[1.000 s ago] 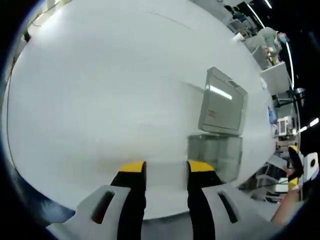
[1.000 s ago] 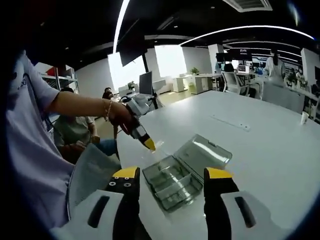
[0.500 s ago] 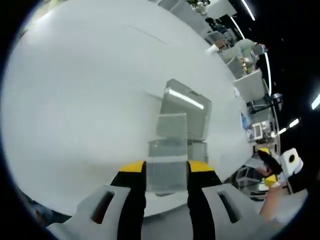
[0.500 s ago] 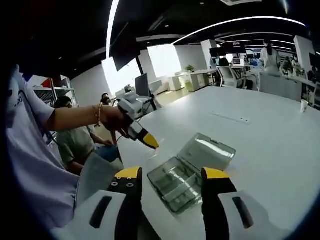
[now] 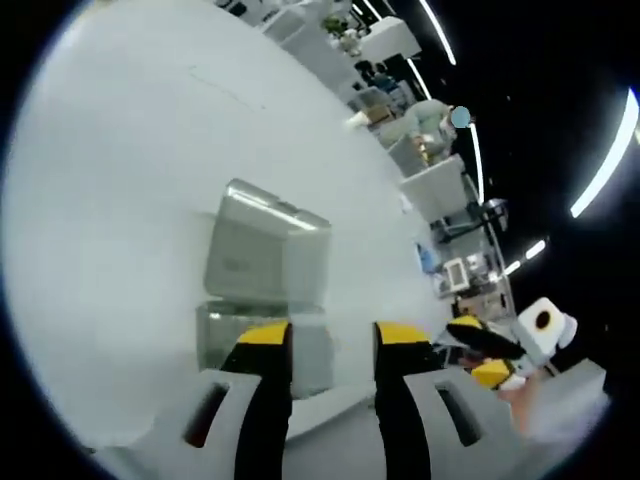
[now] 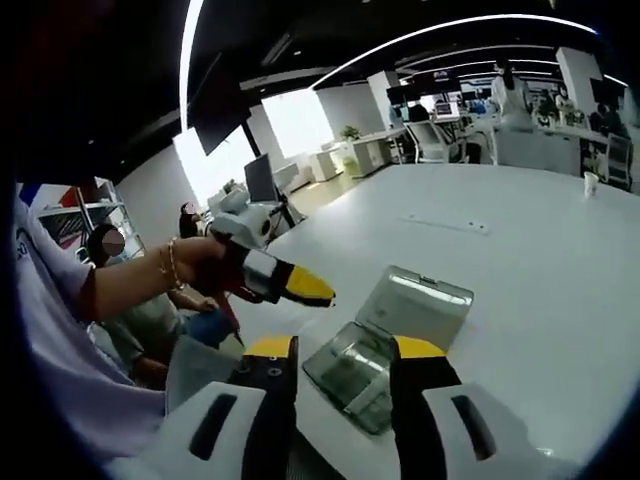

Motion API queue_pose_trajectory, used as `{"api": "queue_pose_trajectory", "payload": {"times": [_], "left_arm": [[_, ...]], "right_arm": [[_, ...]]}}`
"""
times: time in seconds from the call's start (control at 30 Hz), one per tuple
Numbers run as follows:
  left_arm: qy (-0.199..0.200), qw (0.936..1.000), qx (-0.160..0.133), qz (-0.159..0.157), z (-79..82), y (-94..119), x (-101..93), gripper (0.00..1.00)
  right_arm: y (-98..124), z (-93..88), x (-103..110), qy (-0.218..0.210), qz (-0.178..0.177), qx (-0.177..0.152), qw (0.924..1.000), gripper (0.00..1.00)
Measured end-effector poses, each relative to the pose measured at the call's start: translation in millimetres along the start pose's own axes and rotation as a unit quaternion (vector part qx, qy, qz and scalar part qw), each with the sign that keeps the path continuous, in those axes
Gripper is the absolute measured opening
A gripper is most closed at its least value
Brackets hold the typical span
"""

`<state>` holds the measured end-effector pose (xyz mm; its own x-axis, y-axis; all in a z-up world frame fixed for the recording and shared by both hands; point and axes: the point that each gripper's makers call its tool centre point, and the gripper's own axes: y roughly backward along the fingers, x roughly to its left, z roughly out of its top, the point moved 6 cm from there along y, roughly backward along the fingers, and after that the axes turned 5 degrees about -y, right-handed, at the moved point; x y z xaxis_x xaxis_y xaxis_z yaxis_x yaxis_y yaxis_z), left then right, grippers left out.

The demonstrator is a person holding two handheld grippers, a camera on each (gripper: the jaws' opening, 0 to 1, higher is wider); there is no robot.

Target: Insert the divider into the dual guide fixture by aligning both edges with the guide slots and pushing it downward to the bottom, including one-sided entry, uneven engagement, binding, and posture correction.

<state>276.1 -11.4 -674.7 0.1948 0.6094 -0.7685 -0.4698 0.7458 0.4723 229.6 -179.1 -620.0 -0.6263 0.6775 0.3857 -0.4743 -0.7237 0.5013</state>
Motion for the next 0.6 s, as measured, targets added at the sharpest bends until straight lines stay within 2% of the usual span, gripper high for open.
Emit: {"api": "queue_pose_trajectory", "payload": {"times": [0.07, 0.2, 0.37, 0.43, 0.6], "left_arm": [[0.007, 0.9999, -0.005, -0.012, -1.2, -4, -6.0, 0.29], [0.023, 0.9981, -0.026, -0.051, -3.7, -12, -21.5, 0.29], [0.02, 0.9962, -0.041, -0.074, -12.6, -20, -36.7, 0.29], [0.015, 0.9958, -0.042, -0.08, -16.9, -22, -42.3, 0.29], [0.025, 0.9934, -0.05, -0.1, -22.2, -24, -51.3, 0.29]], "right_arm": [[-3, 1.7, -1, 0.011, -0.016, -0.004, 0.9998, 0.32], [-8, 2.3, 3, 0.0, -0.039, 0.002, 0.9992, 0.3], [-15, 3.4, 6, -0.001, -0.073, 0.013, 0.9972, 0.28], [-17, 2.8, 4, 0.016, -0.099, 0.024, 0.9947, 0.27], [-23, 1.1, 6, 0.045, -0.129, 0.022, 0.9904, 0.25]]}}
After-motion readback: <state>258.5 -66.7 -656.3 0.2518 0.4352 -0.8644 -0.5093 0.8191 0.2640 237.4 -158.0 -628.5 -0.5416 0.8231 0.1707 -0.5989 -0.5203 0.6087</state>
